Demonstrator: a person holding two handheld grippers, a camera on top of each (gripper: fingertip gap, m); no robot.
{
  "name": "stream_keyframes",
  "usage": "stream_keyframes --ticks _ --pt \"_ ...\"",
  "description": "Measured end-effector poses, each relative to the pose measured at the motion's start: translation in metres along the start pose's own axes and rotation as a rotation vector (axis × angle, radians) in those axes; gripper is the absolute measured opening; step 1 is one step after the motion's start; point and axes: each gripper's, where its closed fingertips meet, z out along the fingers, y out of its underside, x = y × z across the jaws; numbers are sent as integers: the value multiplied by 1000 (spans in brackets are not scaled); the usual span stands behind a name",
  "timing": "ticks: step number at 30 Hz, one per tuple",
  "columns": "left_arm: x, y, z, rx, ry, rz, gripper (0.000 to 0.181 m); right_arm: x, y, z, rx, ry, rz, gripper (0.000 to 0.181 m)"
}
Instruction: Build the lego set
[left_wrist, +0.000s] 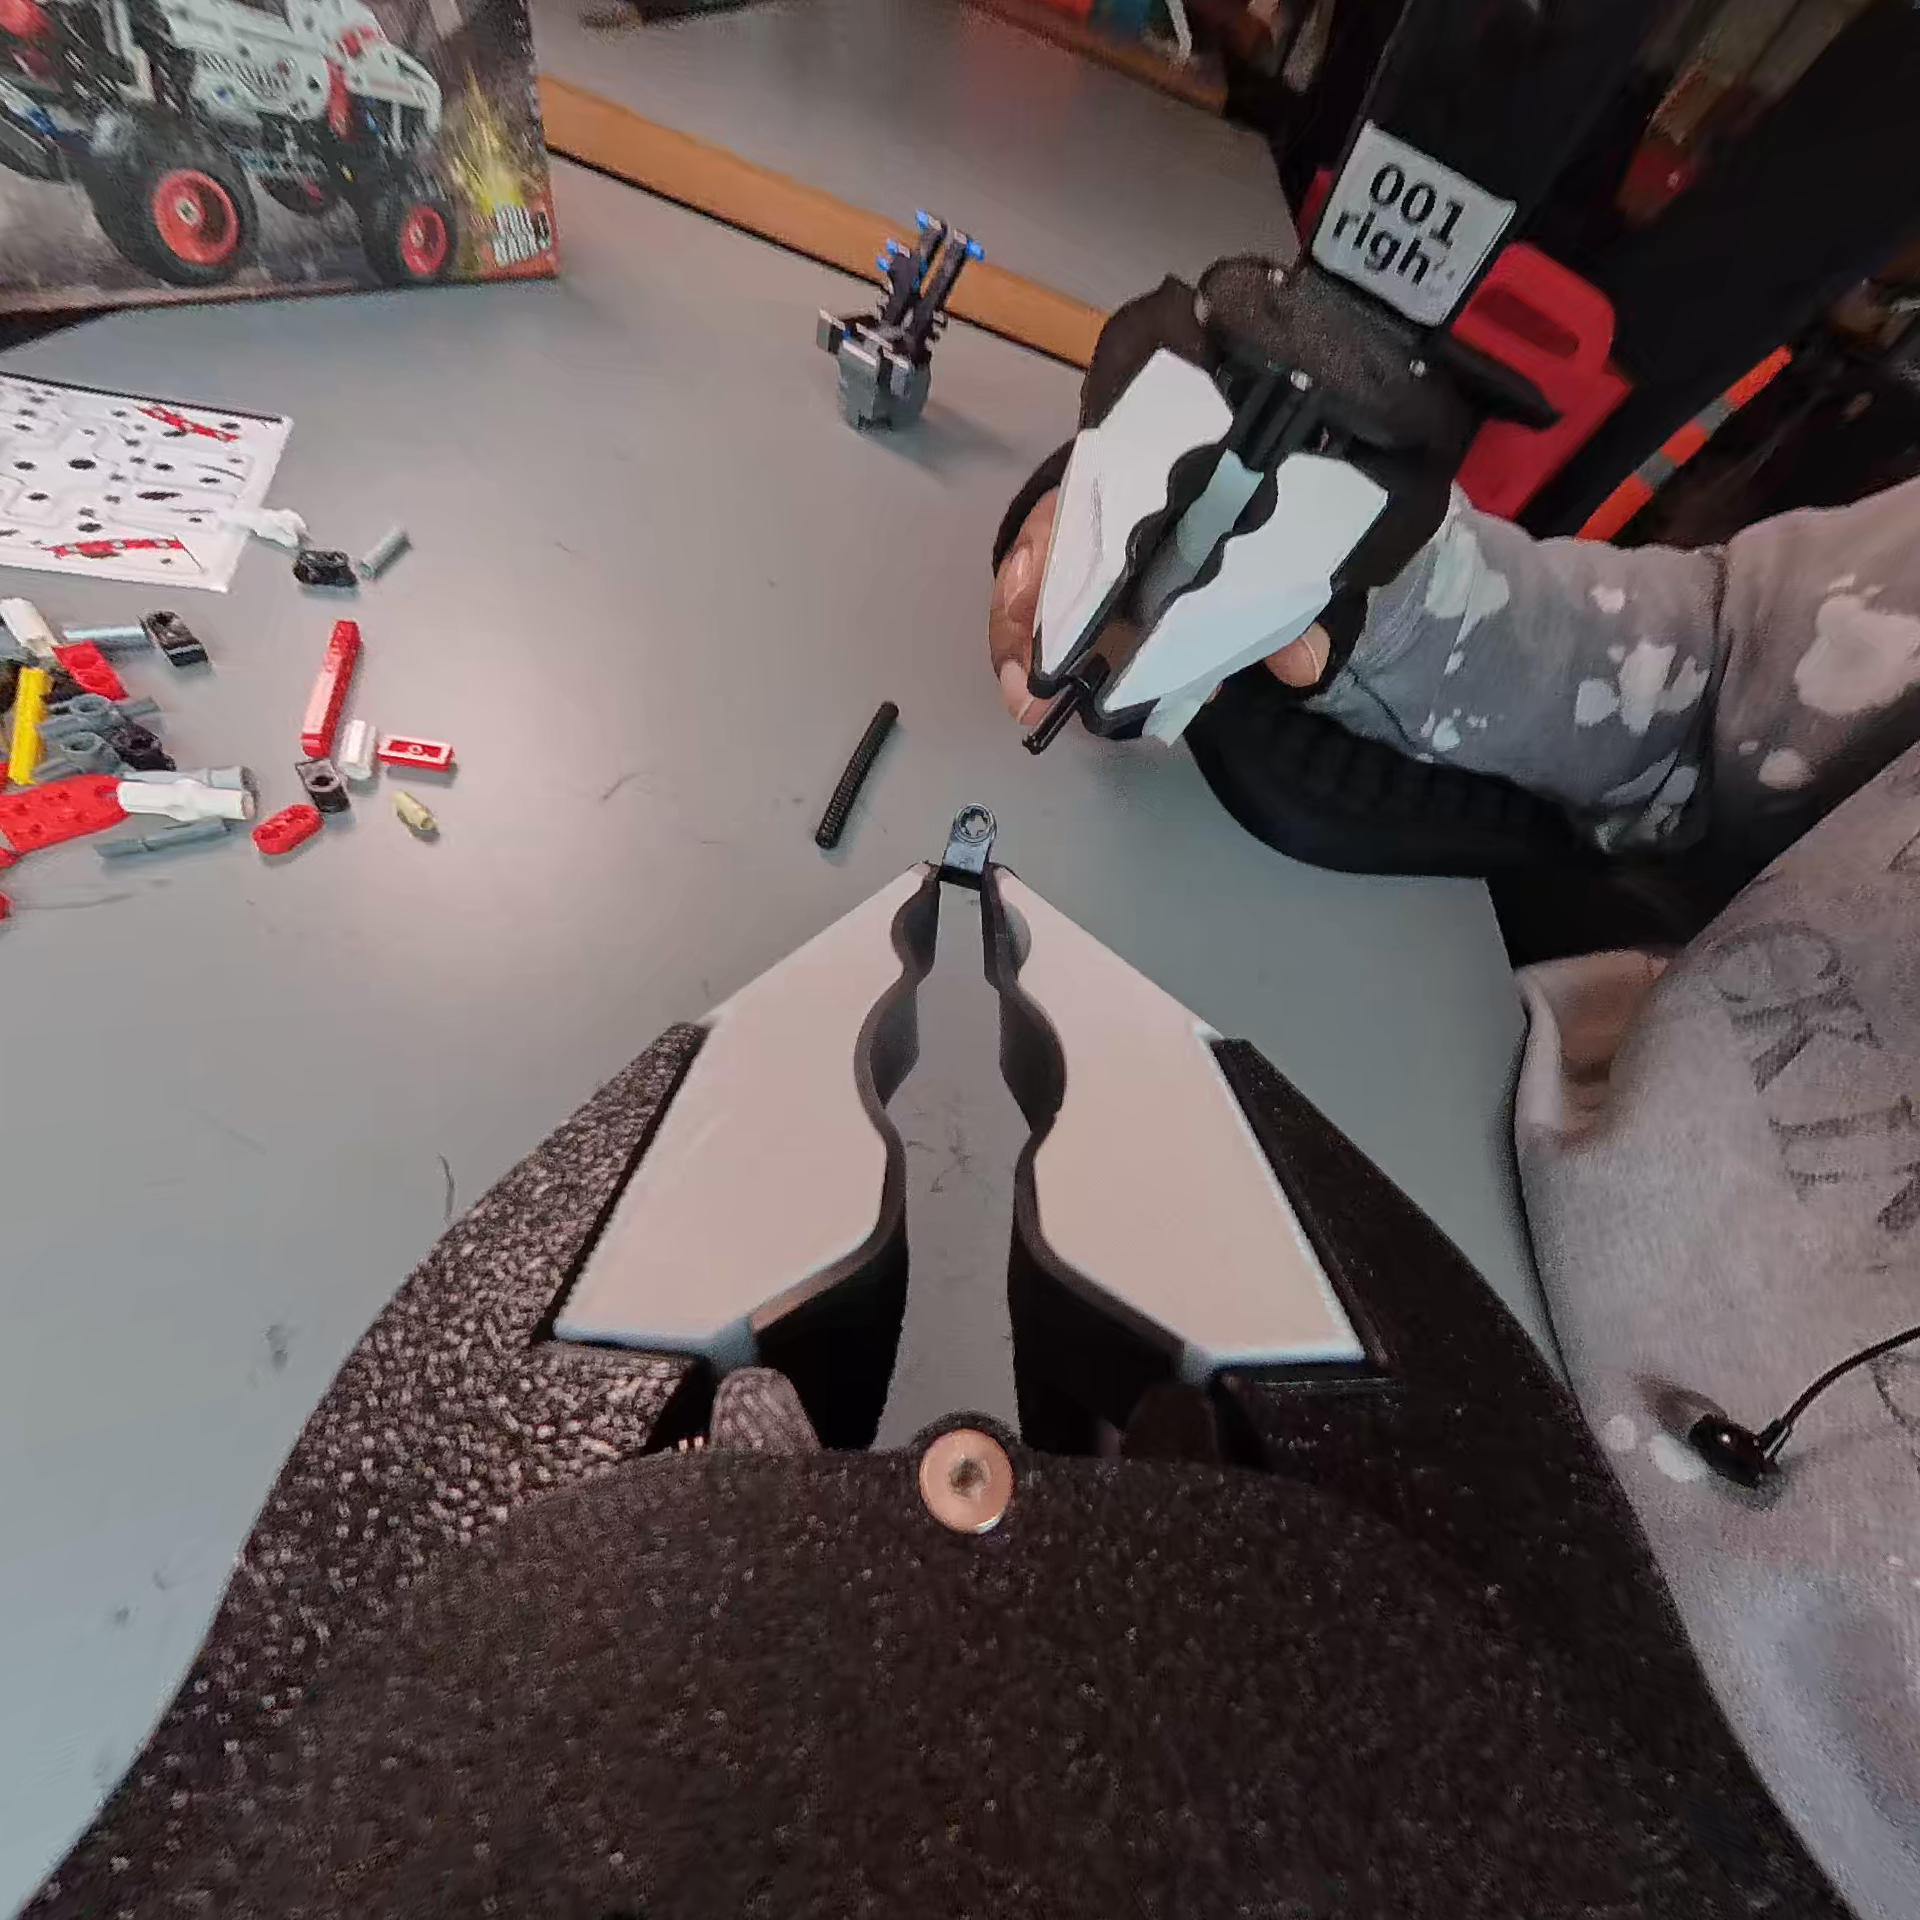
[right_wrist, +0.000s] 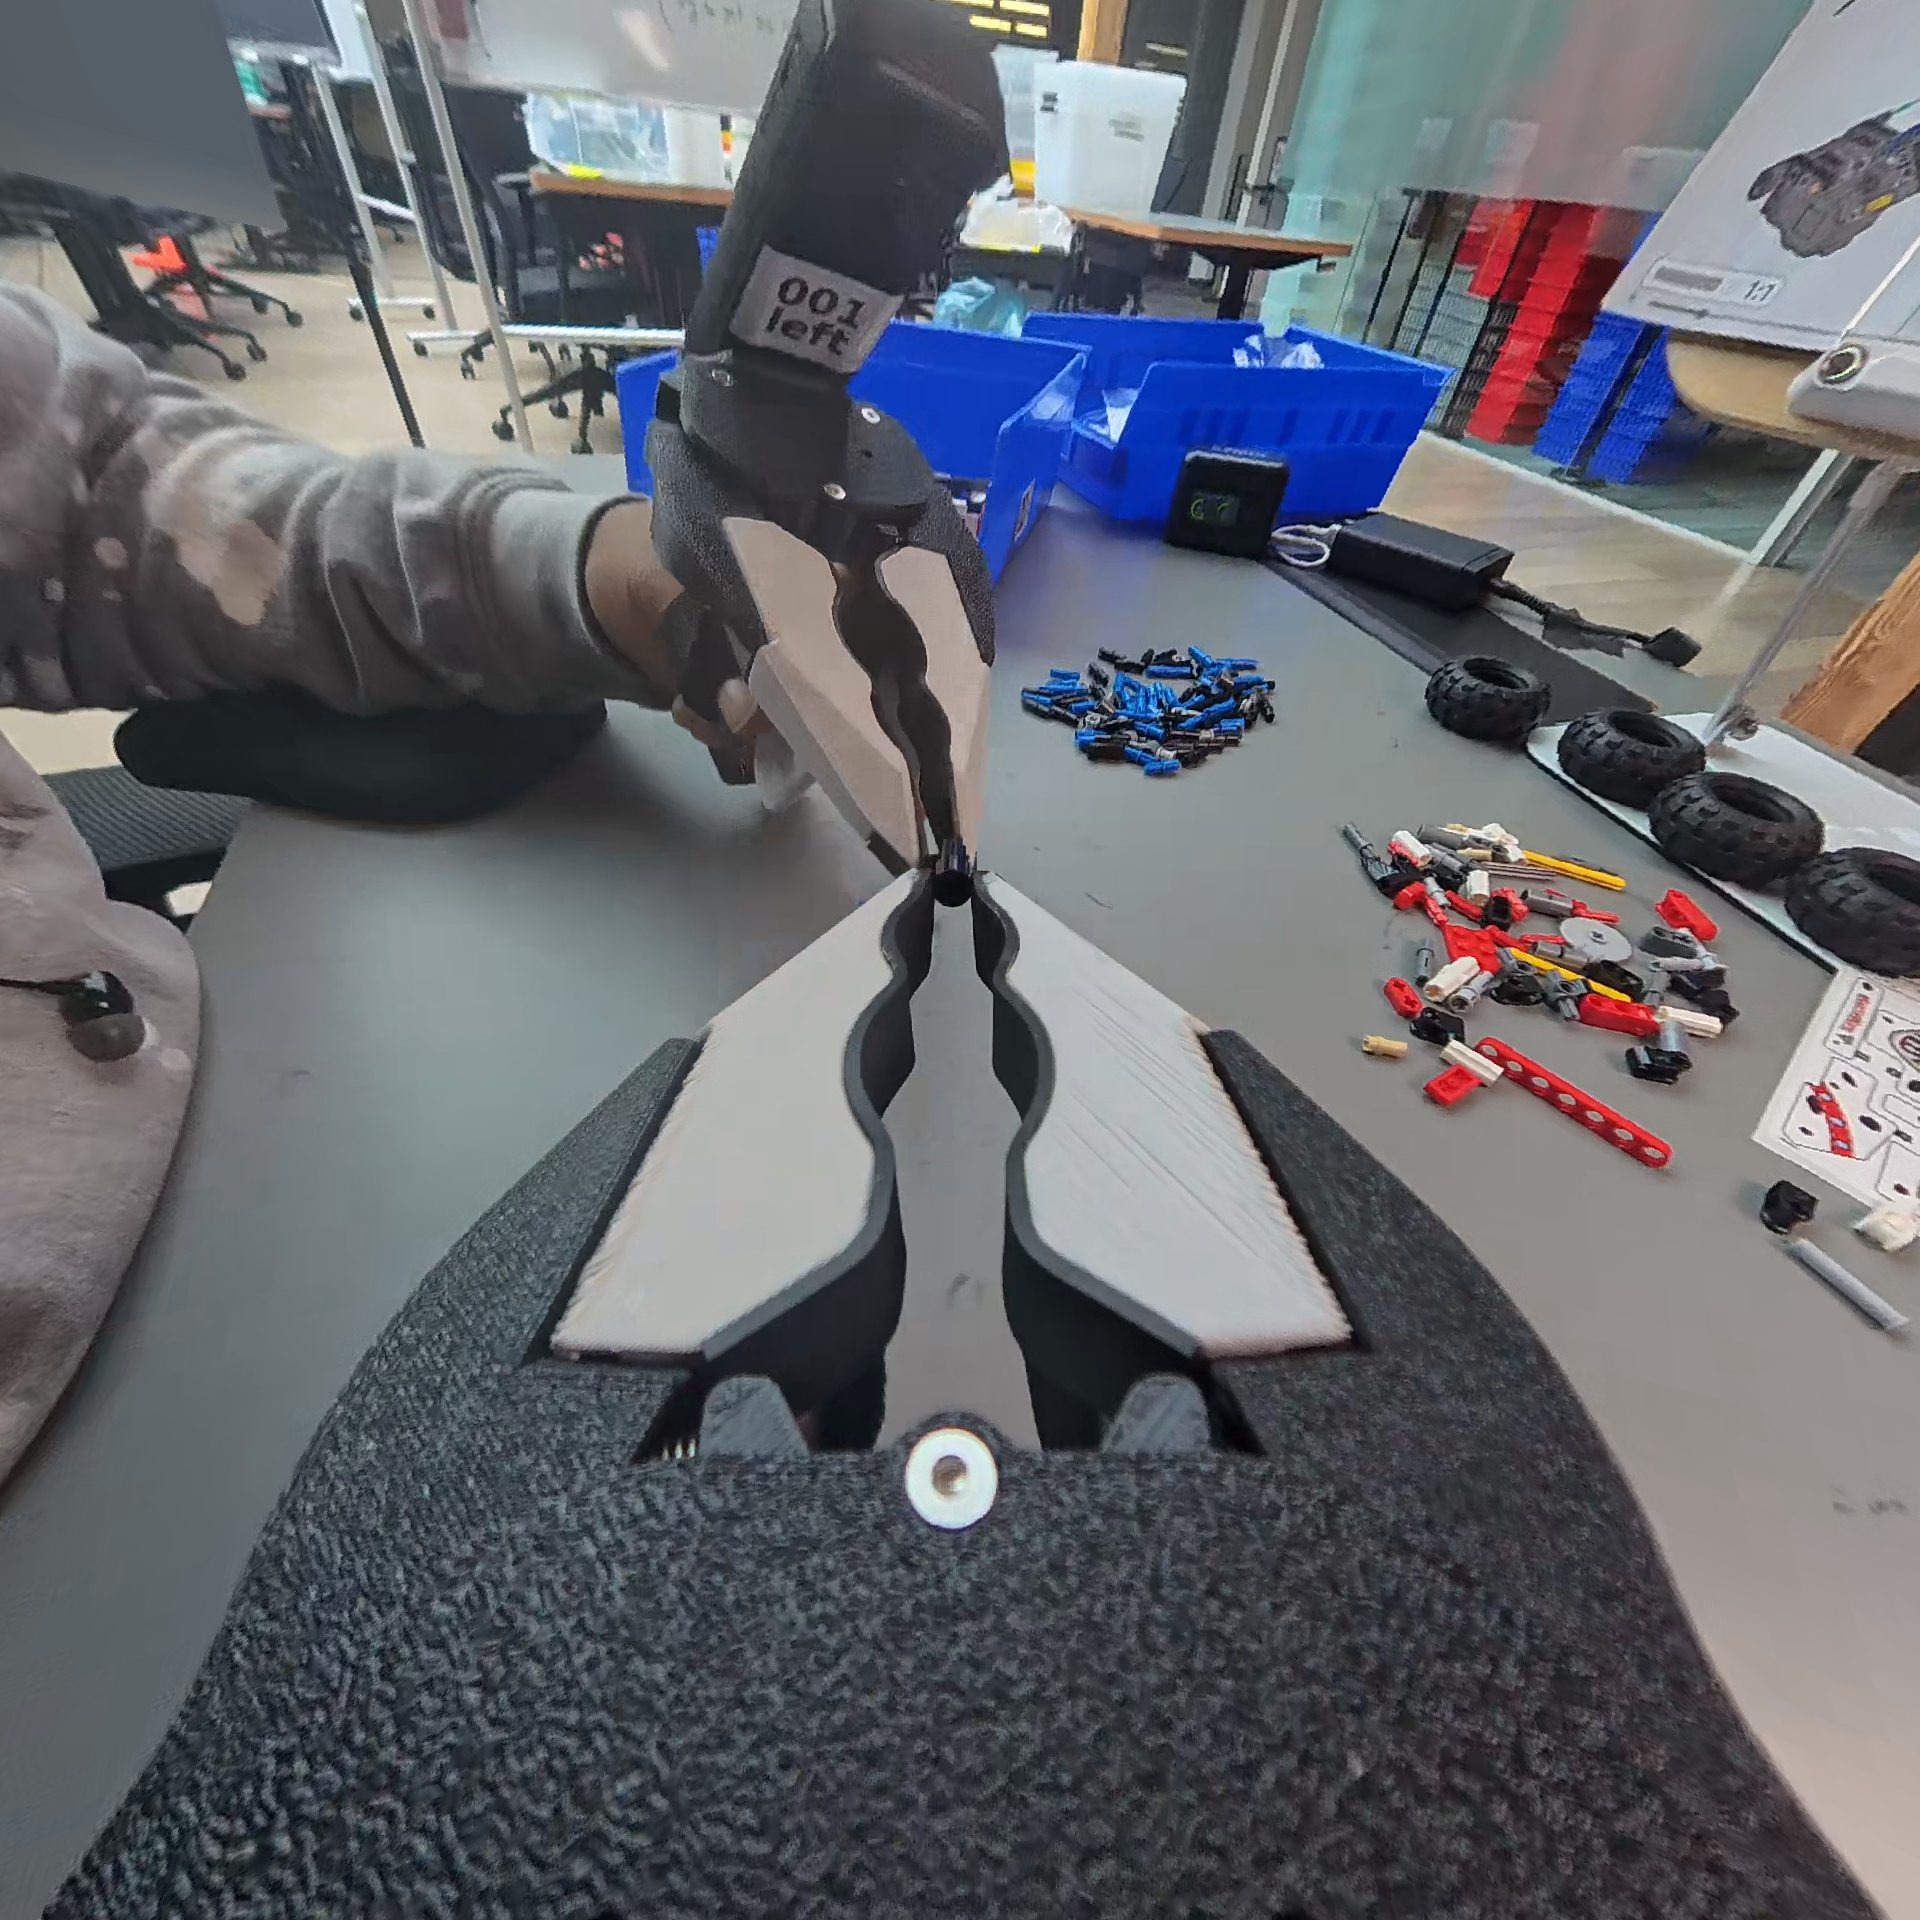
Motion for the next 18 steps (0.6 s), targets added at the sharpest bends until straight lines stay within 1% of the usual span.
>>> stream_keyframes --ticks 1,4,7,9,13,16,18 --pt "-1 -7 -3 46 -1 -15 7 2 -5 -2 27 2 21 7" --pt "-1 -18 -7 121 9 -57 7 3 -9 -5 61 -14 66 7" --pt "-1 -16 -5 123 11 -78 7 2 1 0 5 -8 44 7" --pt "-5 -13 -4 103 -21 -64 7 4 21 4 -115 19 5 7" --pt "-11 -7 -3 65 -100 5 7 1 71 5 -424 41 -171 7" --pt "-13 -7 -3 51 -152 91 7 -5 92 3 -554 15 -221 8" --pt "-12 -8 -4 48 -183 154 7 -6 97 2 -586 13 -237 11"
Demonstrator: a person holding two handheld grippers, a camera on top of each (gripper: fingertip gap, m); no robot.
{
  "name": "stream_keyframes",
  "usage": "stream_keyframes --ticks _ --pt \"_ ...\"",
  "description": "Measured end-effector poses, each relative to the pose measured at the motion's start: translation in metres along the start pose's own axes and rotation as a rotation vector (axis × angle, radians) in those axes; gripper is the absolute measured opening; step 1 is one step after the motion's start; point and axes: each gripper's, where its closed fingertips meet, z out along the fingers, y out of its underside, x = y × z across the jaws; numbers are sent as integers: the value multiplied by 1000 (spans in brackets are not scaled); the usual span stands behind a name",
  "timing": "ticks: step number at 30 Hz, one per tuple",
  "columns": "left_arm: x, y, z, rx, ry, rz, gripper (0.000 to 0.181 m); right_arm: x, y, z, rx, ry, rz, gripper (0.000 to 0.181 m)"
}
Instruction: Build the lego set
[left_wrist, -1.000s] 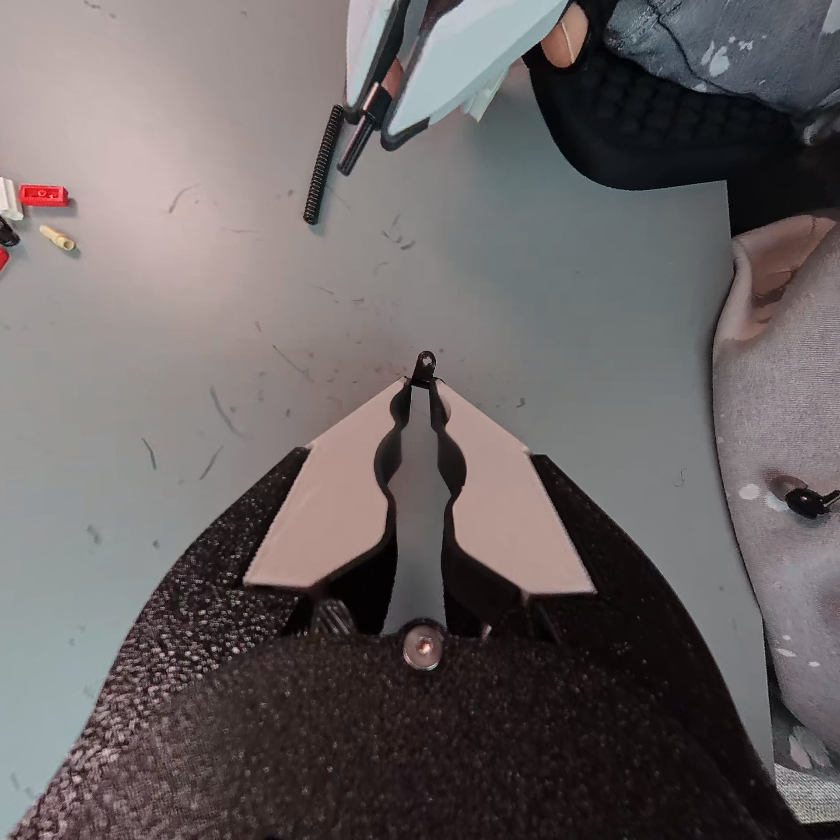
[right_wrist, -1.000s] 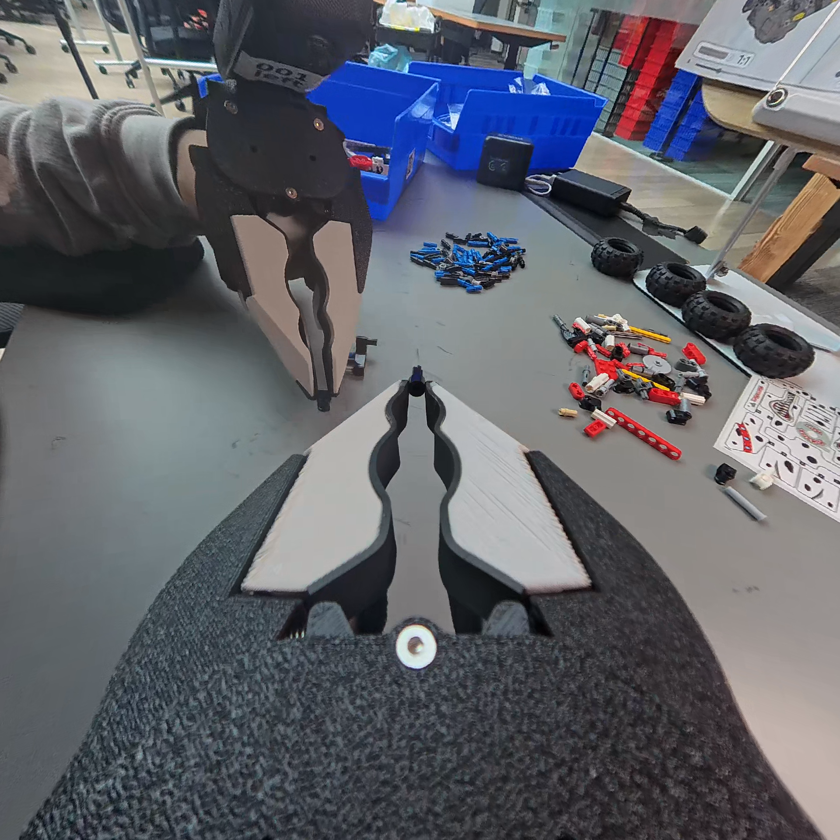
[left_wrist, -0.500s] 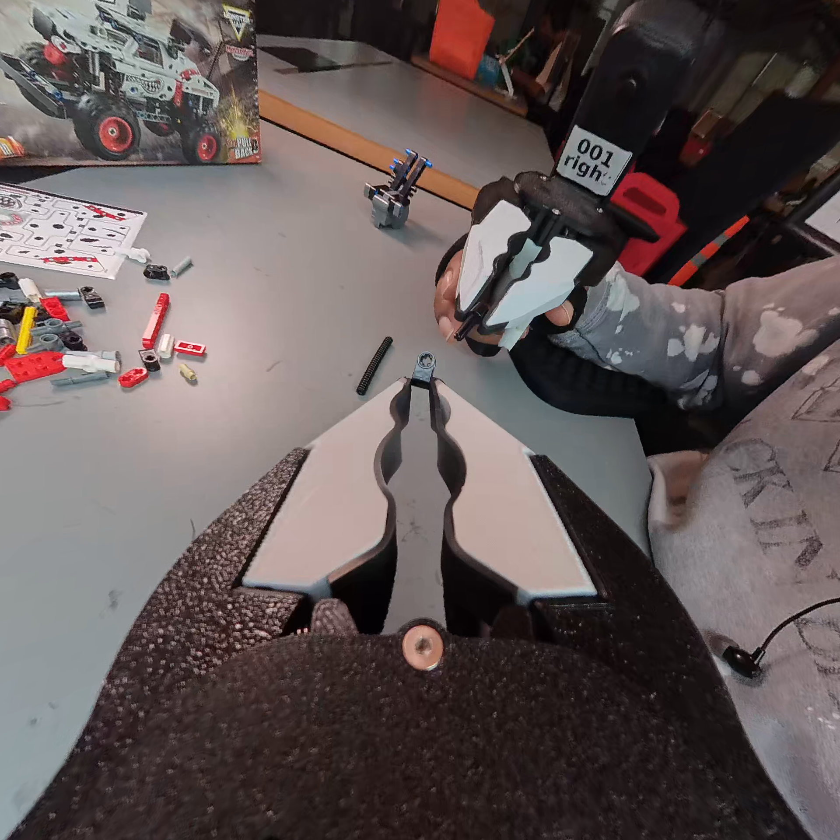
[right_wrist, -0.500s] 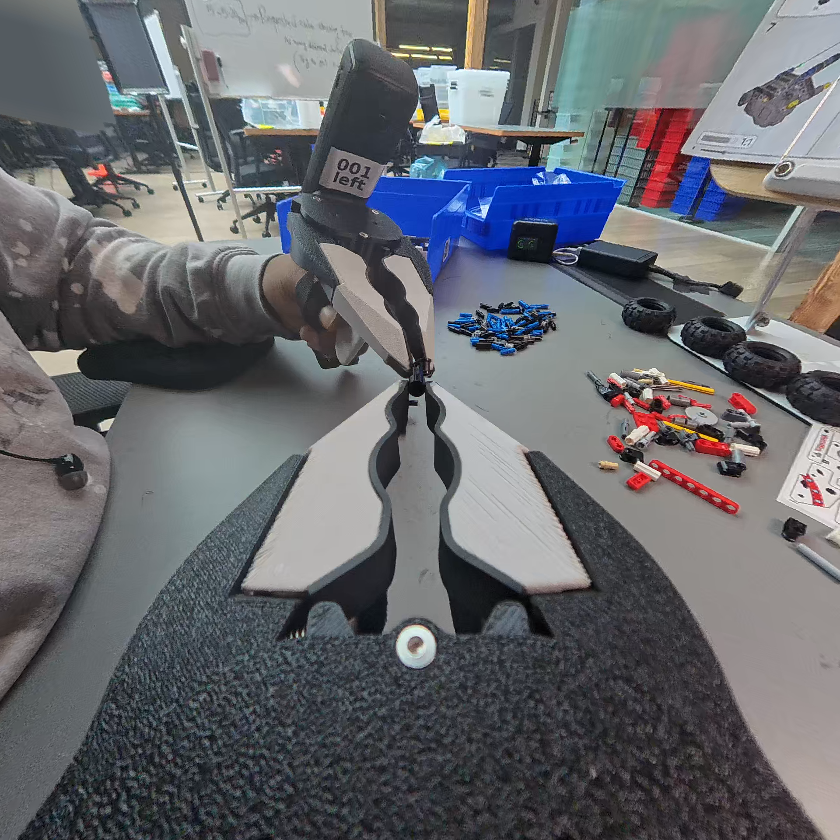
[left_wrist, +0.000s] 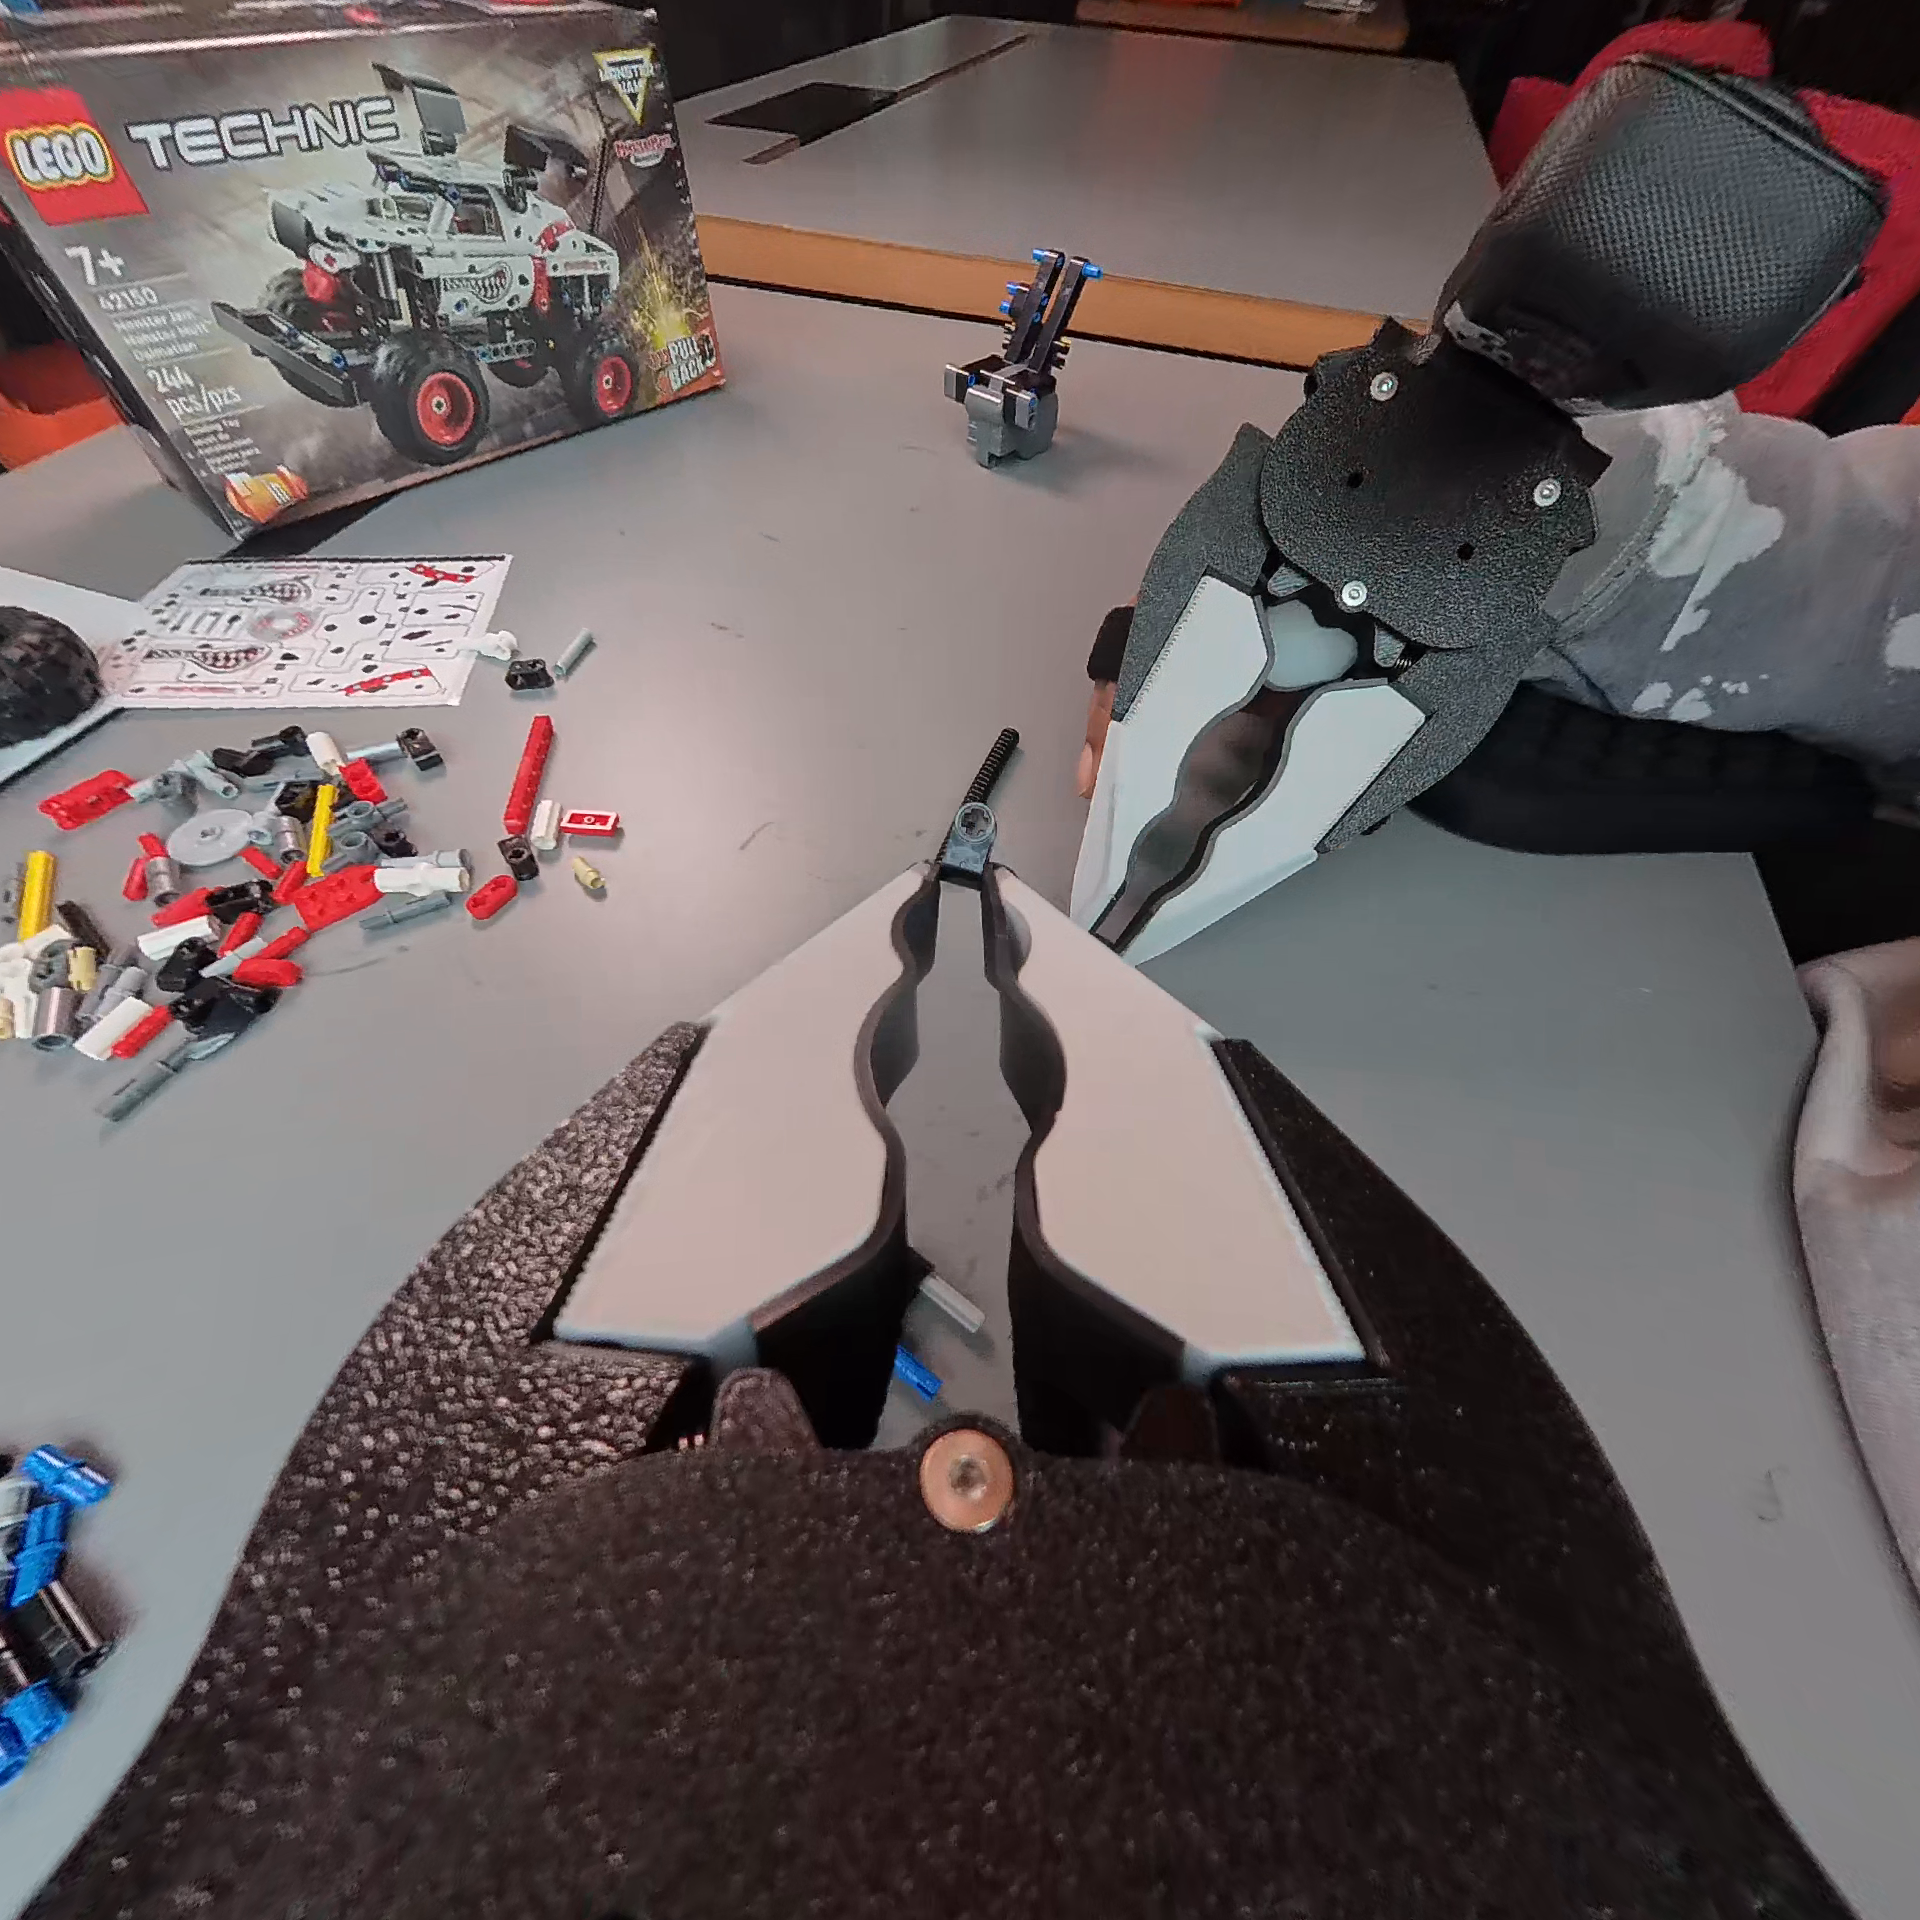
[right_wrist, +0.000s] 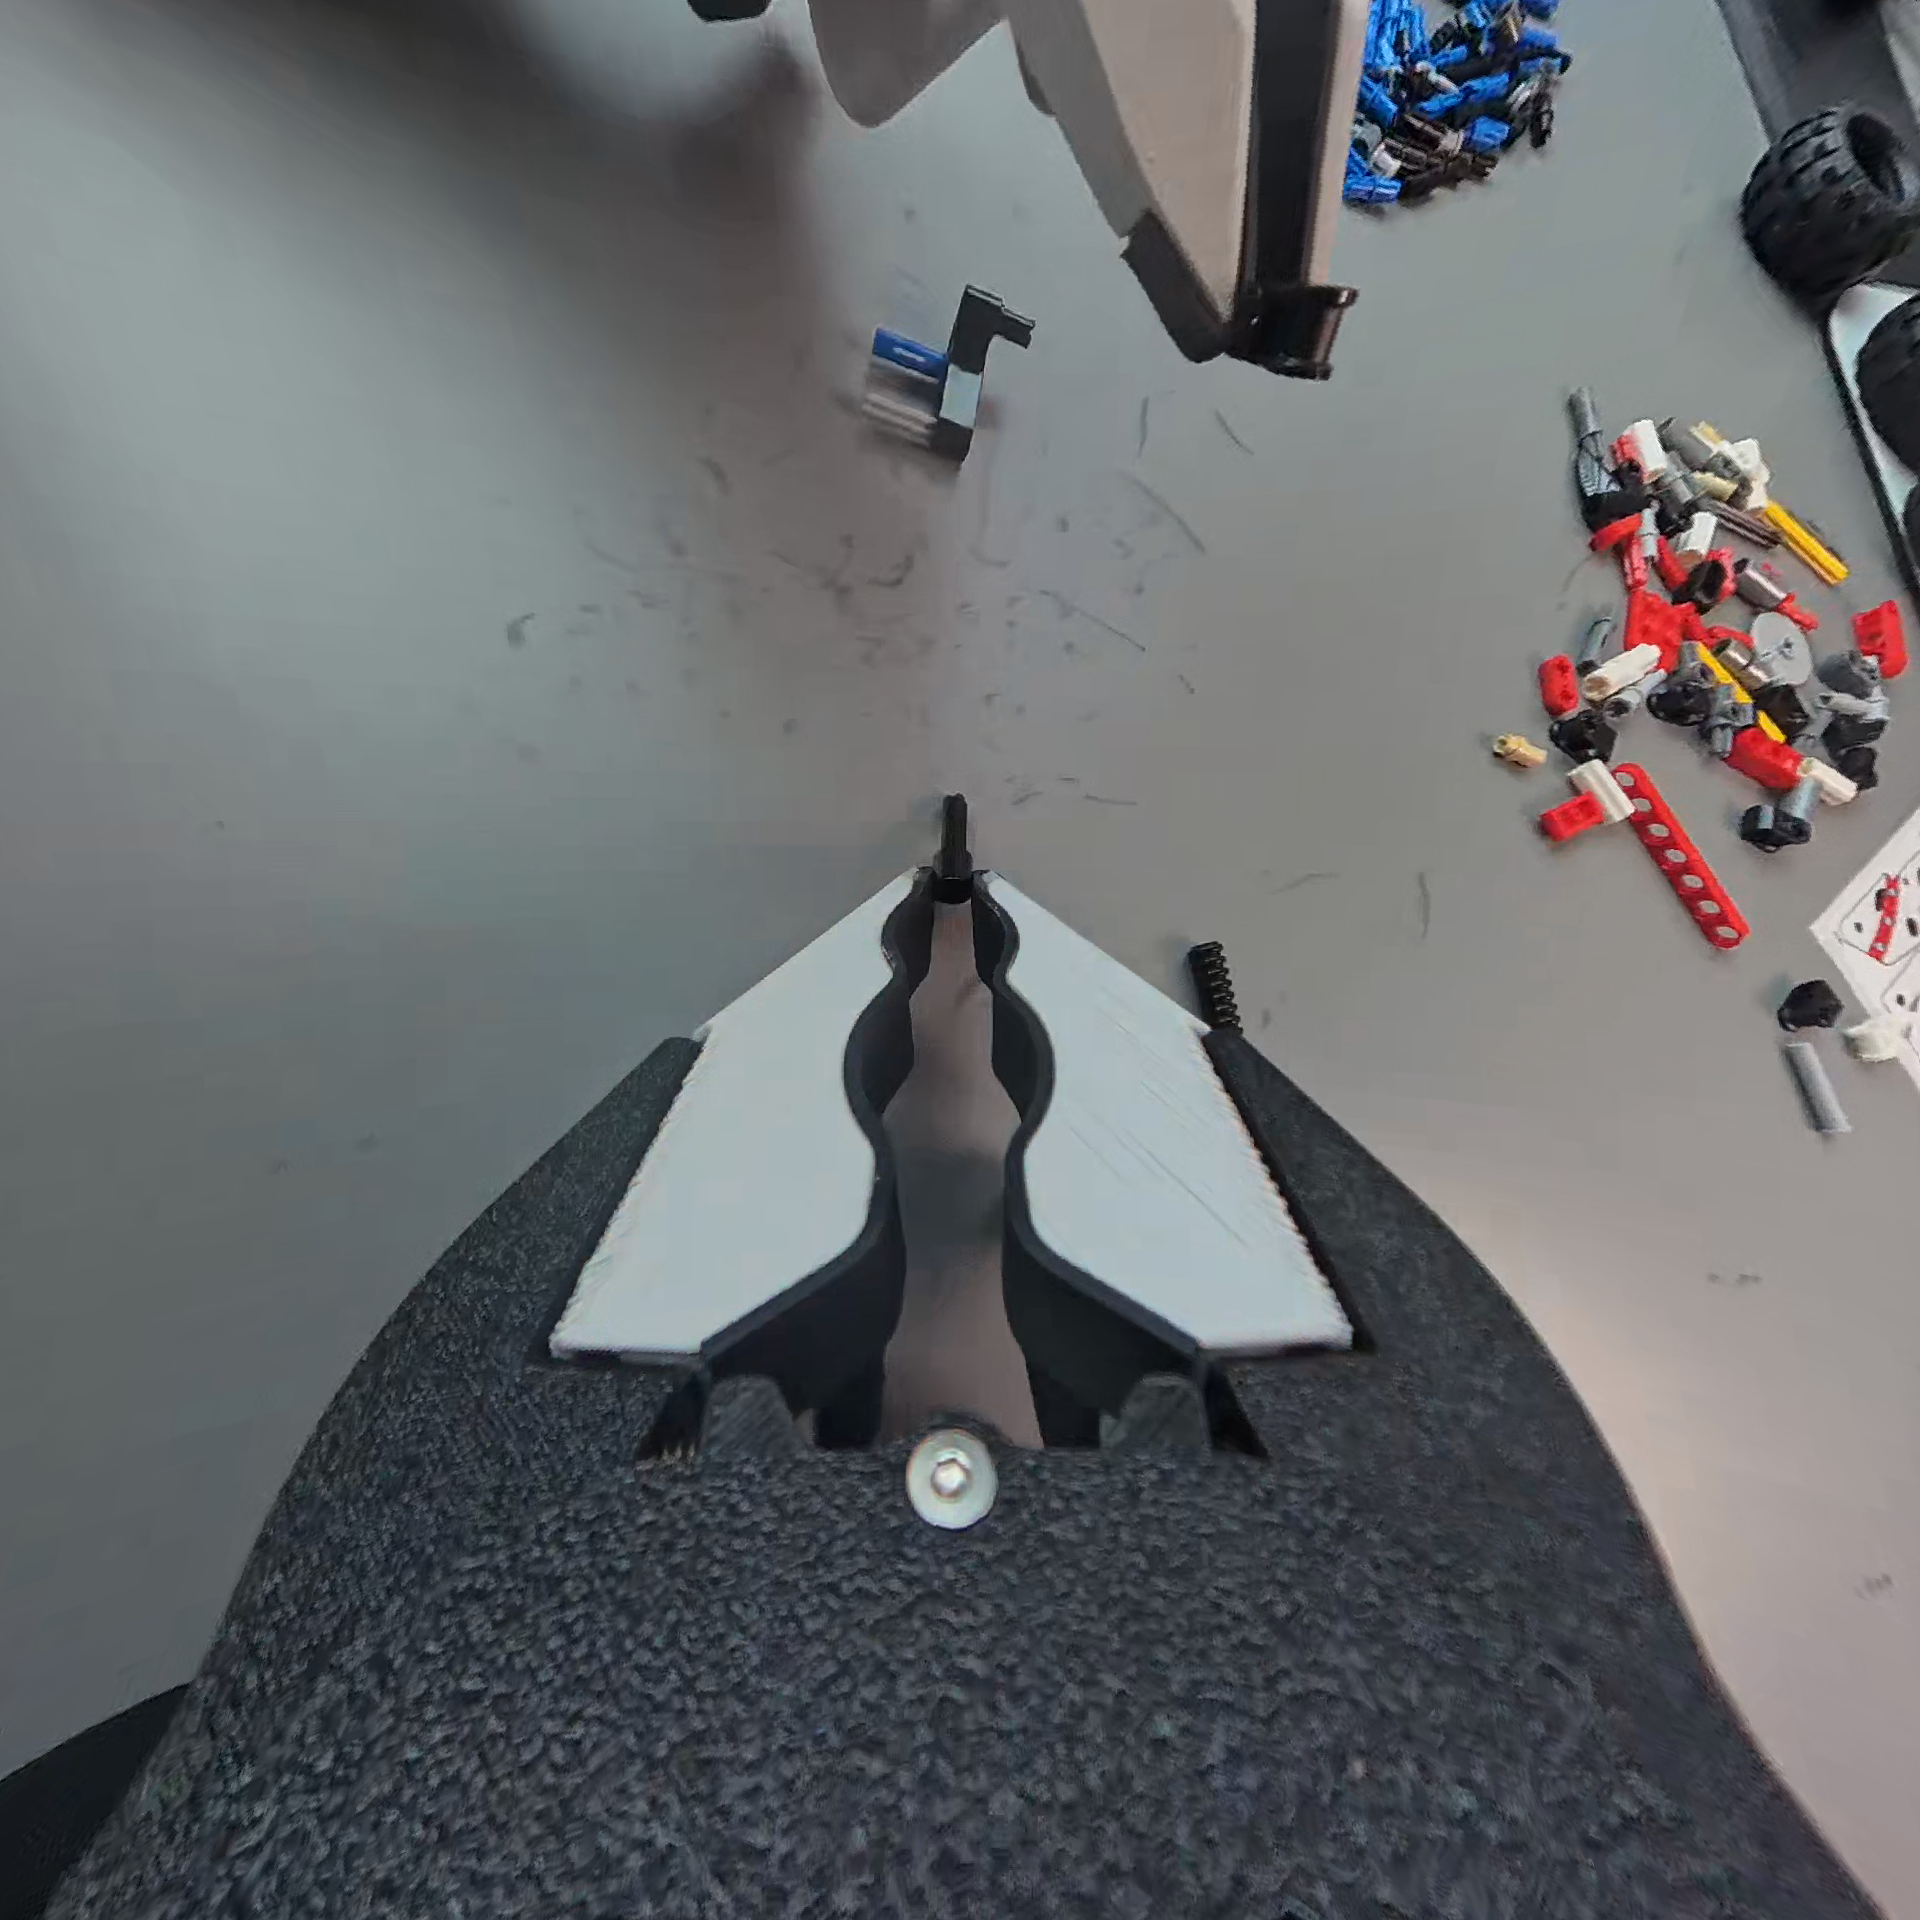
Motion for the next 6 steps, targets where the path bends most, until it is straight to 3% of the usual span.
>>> stream_keyframes --ticks 4,6 --pt "-1 -5 -3 14 -67 109 7 2 0 -2 -8 5 25 17" --pt "-1 -10 -5 30 -109 169 7 9 -14 -9 92 6 95 27"
